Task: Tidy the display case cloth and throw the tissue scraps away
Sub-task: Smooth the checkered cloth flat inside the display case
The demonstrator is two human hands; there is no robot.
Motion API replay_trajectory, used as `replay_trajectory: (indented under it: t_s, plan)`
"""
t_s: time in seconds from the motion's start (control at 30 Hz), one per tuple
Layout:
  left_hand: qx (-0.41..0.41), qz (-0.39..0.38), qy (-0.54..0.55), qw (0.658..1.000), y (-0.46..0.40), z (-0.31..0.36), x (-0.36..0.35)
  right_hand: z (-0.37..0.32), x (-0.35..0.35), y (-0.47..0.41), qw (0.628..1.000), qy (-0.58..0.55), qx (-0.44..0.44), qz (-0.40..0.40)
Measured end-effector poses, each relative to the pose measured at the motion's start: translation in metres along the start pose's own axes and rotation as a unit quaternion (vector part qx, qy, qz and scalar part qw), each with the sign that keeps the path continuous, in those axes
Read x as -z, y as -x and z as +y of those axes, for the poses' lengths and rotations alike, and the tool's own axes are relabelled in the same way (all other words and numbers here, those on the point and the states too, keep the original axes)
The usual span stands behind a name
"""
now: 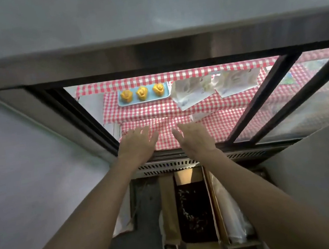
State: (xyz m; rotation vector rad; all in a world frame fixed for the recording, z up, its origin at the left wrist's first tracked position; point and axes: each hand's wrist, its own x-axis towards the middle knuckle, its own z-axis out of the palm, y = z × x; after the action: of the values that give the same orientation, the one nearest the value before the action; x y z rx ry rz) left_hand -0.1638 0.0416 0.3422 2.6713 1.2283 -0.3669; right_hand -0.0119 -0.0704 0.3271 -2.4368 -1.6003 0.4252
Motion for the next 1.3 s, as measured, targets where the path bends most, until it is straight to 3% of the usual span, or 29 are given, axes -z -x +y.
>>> replay_trajectory:
  t_s: [0.13, 0.3, 0.43, 0.53, 0.63, 0.77, 0.87, 0.97, 1.07, 1.3]
  plan:
    - [-0.011, -0.011, -0.037, 0.999, -0.023, -0.033, -0.05, 0.016, -0.052, -0.026, 0.986, 0.136, 0.07, -0.069]
    - [-0.002, -0.002, -0.054, 0.999, -0.058, -0.059, -0.107, 0.024, -0.11, -0.065, 0.981, 0.157, 0.102, -0.054]
    - [-0.02, -0.006, -0.063, 0.998, -0.104, -0.077, -0.16, 0.032, -0.164, -0.104, 0.991, 0.103, 0.079, -0.035]
    - [-0.022, 0.018, -0.059, 0.998, -0.139, -0.085, -0.19, 0.036, -0.21, -0.135, 0.987, 0.131, 0.088, -0.041]
    - [-0.01, -0.002, -0.033, 0.999, -0.171, -0.087, -0.211, 0.04, -0.244, -0.163, 0.995, 0.084, 0.039, -0.036]
    - [0.036, -0.033, 0.001, 0.999, -0.214, -0.096, -0.238, 0.042, -0.283, -0.201, 0.994, 0.076, 0.082, 0.019]
    - [0.055, 0.005, -0.016, 0.998, -0.247, -0.105, -0.249, 0.049, -0.294, -0.226, 0.983, 0.121, 0.127, 0.058]
    - [0.071, 0.042, 0.003, 0.997, -0.281, -0.117, -0.265, 0.057, -0.31, -0.254, 0.983, 0.124, 0.122, 0.052]
    - [0.088, 0.031, 0.024, 0.995, -0.304, -0.117, -0.278, 0.061, -0.324, -0.281, 0.993, 0.079, 0.075, 0.042]
    - [0.135, 0.008, -0.007, 0.991, -0.338, -0.13, -0.312, 0.072, -0.359, -0.31, 0.996, 0.069, 0.062, -0.005]
